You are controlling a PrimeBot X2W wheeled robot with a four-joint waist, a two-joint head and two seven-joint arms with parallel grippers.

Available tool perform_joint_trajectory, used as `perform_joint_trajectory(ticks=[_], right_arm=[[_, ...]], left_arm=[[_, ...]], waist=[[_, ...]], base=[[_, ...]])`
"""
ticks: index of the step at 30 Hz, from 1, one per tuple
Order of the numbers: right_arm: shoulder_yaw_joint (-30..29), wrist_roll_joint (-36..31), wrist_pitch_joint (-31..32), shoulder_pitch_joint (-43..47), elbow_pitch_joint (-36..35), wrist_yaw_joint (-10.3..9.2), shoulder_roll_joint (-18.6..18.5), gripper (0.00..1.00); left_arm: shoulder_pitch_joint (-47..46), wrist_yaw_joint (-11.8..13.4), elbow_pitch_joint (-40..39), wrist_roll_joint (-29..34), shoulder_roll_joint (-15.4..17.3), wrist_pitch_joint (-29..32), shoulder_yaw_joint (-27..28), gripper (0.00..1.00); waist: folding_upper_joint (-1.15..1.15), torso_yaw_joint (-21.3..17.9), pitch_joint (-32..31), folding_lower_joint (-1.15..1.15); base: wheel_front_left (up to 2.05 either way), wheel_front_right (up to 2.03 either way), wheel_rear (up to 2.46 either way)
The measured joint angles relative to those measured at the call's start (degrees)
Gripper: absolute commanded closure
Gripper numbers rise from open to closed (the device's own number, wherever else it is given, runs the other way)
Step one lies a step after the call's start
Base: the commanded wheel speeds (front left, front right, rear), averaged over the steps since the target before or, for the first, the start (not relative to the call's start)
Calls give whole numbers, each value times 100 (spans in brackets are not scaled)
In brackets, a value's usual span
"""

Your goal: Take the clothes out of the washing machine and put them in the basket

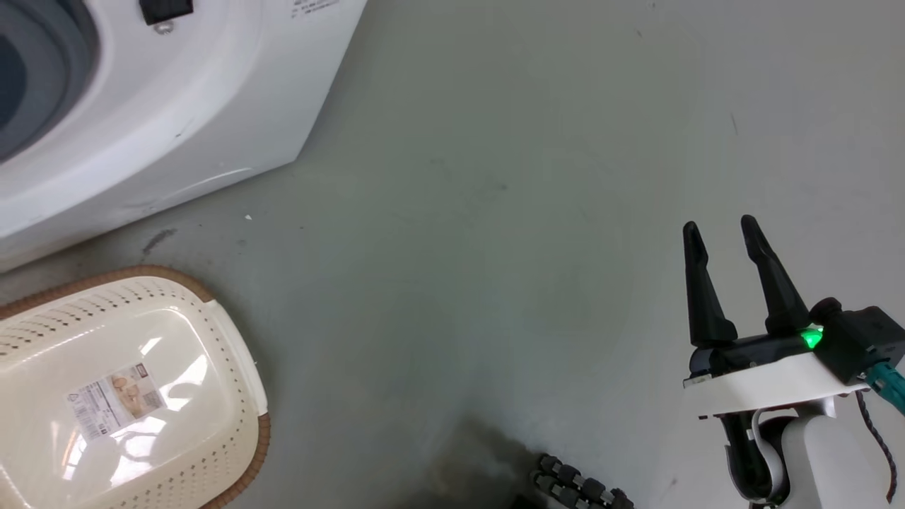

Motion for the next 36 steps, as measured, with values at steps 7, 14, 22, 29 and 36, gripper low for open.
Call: perform_joint_trajectory(ticks=[7, 14, 22, 29, 36], right_arm=[[-111, -200, 0, 19, -19, 0, 2, 0], [-229, -388, 0, 198, 23, 0, 4, 0], [-383, -601, 20, 426, -21, 0, 4, 0], [-489, -714, 199, 651, -176, 0, 5, 0], [-564, -789, 404, 925, -426, 0, 4, 0]], left_arm=[[482, 144, 605, -498, -519, -1512, 270, 100], [985, 141, 1343, -924, -1100, -2914, 449, 100], [1303, -99, 1841, -1159, -1650, -3797, 374, 100], [1490, -188, 1853, -1154, -2061, -4019, 155, 100], [1761, -320, 1483, -1113, -2317, -4076, -63, 100]], waist=[[0, 166, -433, 0], [0, 368, -1041, 0], [0, 772, -1733, -2], [0, 1209, -2292, -2], [0, 1609, -2799, -1]], base=[[0, 0, 0], [0, 0, 0], [0, 0, 0], [0, 0, 0], [0, 0, 0]])
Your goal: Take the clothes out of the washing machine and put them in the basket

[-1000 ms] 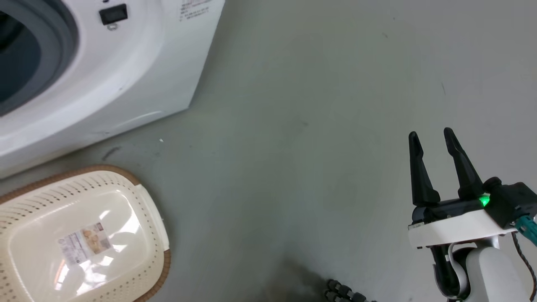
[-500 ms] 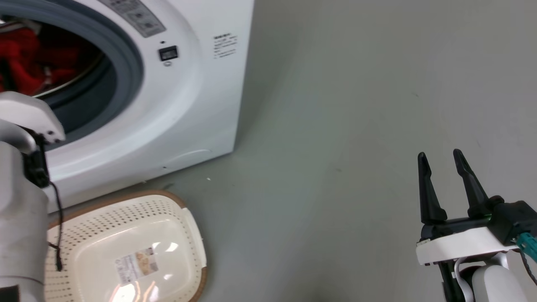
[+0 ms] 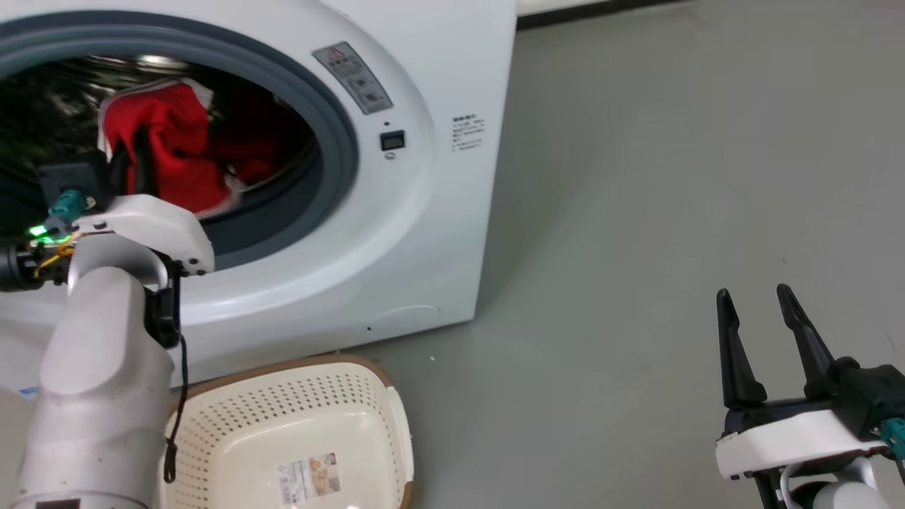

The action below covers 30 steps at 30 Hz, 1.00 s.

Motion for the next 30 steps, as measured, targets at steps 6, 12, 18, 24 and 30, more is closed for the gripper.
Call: perform_joint_trajectory(ticks=[6, 12, 18, 24, 30], right_arm=[[-82, -26, 162, 193, -250, 0, -1, 0], [-179, -44, 281, 336, -435, 0, -1, 0], [-210, -58, 358, 430, -543, 0, -1, 0], [-181, -60, 397, 496, -612, 0, -2, 0], [-123, -91, 431, 524, -676, 0, 0, 0]], left_arm=[[386, -52, -671, -4, -157, -1, -135, 100], [968, 58, -1948, -21, -259, 316, -242, 100], [1926, 376, -3797, 47, -330, 910, -388, 100], [3178, 735, -5102, 70, -412, 1407, -431, 100], [4162, 962, -5187, -70, -654, 1562, -544, 100]], waist=[[0, 311, -314, 0], [0, 588, -476, 0], [0, 811, -556, 1], [0, 992, -589, 1], [0, 1101, -503, 1]], base=[[0, 0, 0], [0, 0, 0], [0, 0, 0], [0, 0, 0], [0, 0, 0]])
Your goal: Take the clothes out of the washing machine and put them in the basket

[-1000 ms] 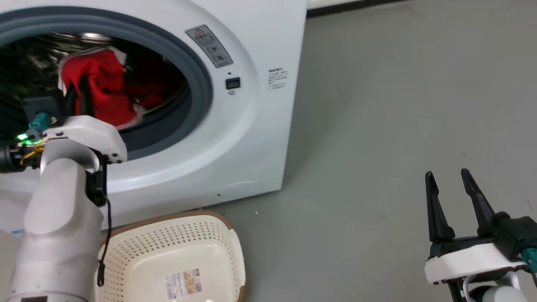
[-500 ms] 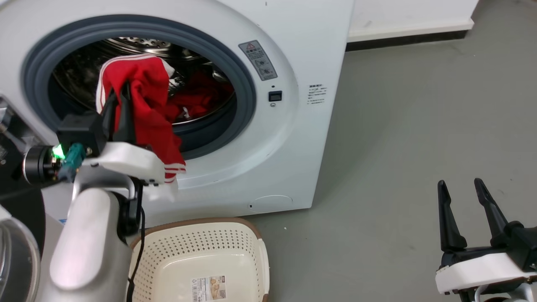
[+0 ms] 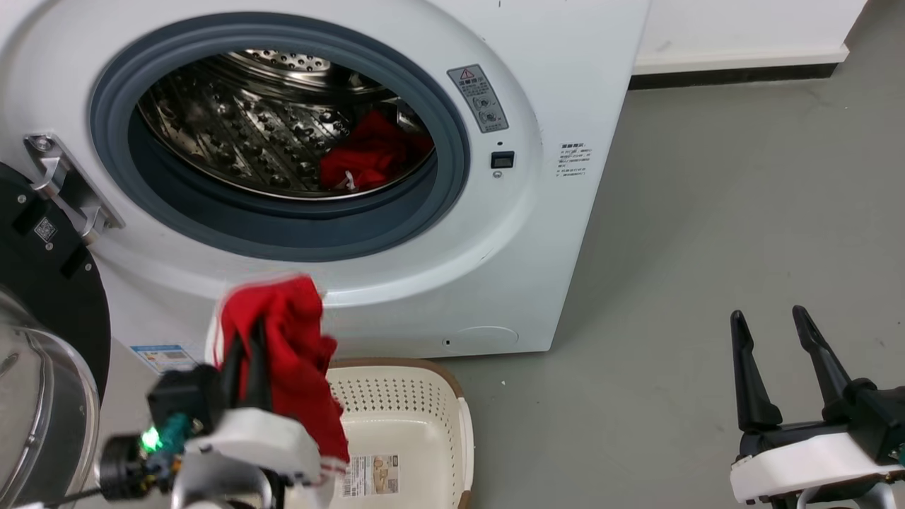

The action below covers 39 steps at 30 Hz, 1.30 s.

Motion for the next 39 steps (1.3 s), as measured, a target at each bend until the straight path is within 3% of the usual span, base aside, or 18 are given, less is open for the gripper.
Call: perform_joint_trajectory(ticks=[9, 24, 30, 39], right_arm=[[92, -7, 8, -204, -126, 0, -1, 0], [230, 249, -243, -904, -13, 0, -151, 0], [347, 356, -368, -1158, 124, 0, -237, 0], [368, 522, -532, -1330, 263, 0, -304, 0]], left_arm=[[210, -127, 1488, -411, -378, -260, -114, 100], [-1536, -409, 4881, -683, -548, -982, -29, 100], [-2129, -376, 6369, -812, -559, -1068, 80, 100], [-2811, -405, 7420, -993, -532, -1434, 225, 100]], waist=[[0, 6, 462, 0], [0, -482, 1842, 1], [0, -816, 2333, 2], [0, -1222, 3017, 1]], base=[[0, 0, 0], [0, 0, 0], [0, 0, 0], [0, 0, 0]])
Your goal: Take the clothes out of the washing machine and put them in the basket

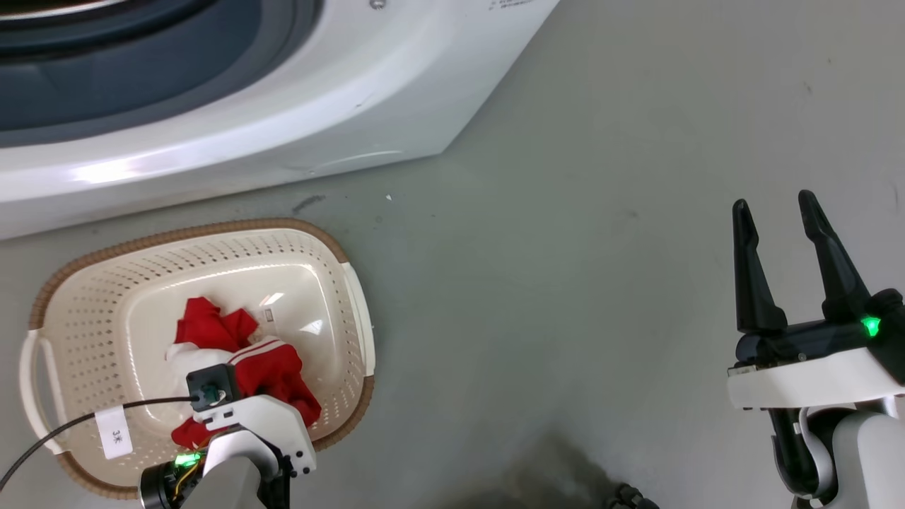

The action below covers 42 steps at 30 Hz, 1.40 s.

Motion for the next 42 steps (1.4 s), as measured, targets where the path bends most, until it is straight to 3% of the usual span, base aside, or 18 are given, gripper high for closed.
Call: perform_joint_trajectory(ticks=[6, 7, 8, 9, 10, 11, 25, 42], right_arm=[[40, 19, -58, -90, 53, 0, -66, 0], [47, 16, -60, -103, 63, 0, -71, 0], [51, 11, -67, -108, 73, 0, -75, 0], [53, 2, -87, -108, 89, 0, -76, 0], [59, 1, -103, -108, 101, 0, -76, 0], [69, 0, -107, -108, 116, 0, -76, 0], [58, -293, 48, 266, 194, 0, 57, 0], [-143, -580, 449, 877, -245, 0, 240, 0]], left_arm=[[-240, -53, 330, 97, 11, -35, -145, 100], [-246, -77, 371, 96, 10, -7, -157, 95], [-245, -81, 404, 91, 1, 21, -164, 78], [-242, -89, 427, 66, -19, 24, -154, 53], [-232, -111, 446, 30, -30, 26, -145, 7], [-212, -142, 465, 27, -34, 34, -146, 0], [533, -467, 331, -255, -180, -137, -31, 0], [1505, -337, -2922, 678, -225, -155, 367, 0]], waist=[[0, -76, 243, 0], [0, -74, 236, 0], [0, -68, 215, 0], [0, -61, 184, 0], [0, -54, 145, 0], [0, -47, 100, 0], [0, 184, -1215, -1], [0, 1015, -2409, -2]], base=[[0, 0, 0], [0, 0, 0], [0, 0, 0], [0, 0, 0], [0, 0, 0], [0, 0, 0], [0, 0, 0], [0, 0, 0]])
